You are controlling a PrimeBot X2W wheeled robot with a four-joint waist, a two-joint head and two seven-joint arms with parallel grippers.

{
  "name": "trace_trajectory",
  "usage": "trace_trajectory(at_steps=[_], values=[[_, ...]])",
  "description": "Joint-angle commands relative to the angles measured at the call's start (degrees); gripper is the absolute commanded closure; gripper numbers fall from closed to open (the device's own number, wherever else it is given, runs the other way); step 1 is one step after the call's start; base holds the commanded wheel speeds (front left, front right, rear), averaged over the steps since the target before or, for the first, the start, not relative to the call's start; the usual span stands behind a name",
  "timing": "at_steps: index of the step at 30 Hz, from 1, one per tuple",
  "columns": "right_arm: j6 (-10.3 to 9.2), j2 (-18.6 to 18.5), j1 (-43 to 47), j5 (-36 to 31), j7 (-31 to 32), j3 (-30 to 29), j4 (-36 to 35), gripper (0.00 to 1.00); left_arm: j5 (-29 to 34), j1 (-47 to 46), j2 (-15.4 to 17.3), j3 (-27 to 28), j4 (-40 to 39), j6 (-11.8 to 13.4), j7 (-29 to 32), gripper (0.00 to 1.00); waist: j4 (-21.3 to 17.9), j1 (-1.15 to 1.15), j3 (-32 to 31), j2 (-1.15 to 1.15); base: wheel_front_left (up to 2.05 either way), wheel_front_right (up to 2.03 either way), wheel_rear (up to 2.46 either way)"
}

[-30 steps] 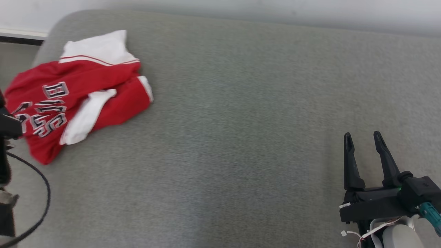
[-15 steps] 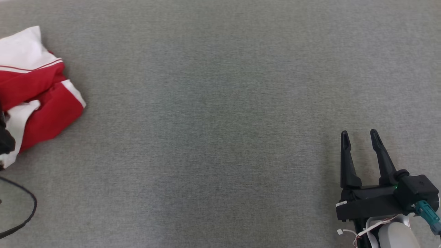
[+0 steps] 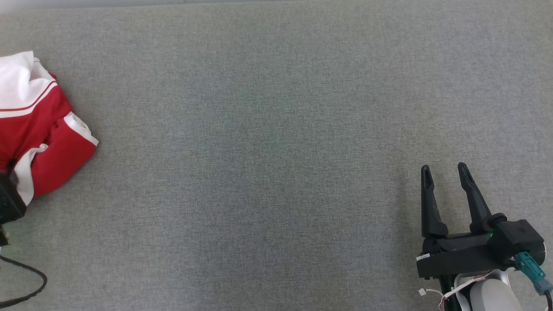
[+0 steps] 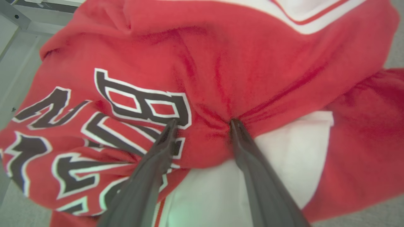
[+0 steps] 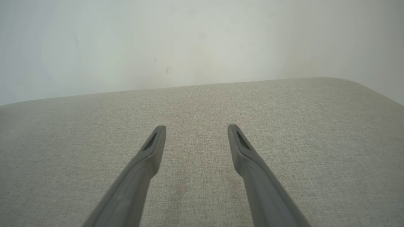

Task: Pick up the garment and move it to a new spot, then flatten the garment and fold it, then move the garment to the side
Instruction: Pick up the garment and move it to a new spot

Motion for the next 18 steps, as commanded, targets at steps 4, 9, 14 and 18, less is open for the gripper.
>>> trace_trajectory(at_steps=[4,9,14,18], values=[[-0.14,0.10,0.09,0.05,-0.20,0.01,0.06,0.00,0.22,0.02,0.23,-1.12,0.51,0.12,-2.12,1.00,-0.13,0.00,-0.30,-0.01,0.00,0.00,0.00],[-0.14,0.15,0.52,0.32,-0.25,-0.12,0.60,0.00,1.73,-1.33,1.23,-1.80,-0.10,0.17,-9.20,1.00,0.51,0.00,-1.54,-0.01,0.00,0.00,0.00],[-0.14,0.17,0.87,1.22,-0.29,0.25,1.71,0.00,3.97,-3.33,2.02,-2.40,-1.71,1.20,-17.68,1.00,1.68,0.00,-4.01,-0.01,0.00,0.00,0.00],[-0.14,0.19,1.48,1.84,-0.34,0.61,2.87,0.00,5.88,-6.18,2.38,-3.37,-4.89,1.64,-23.43,1.00,2.62,0.00,-7.13,-0.01,0.00,0.00,0.00]])
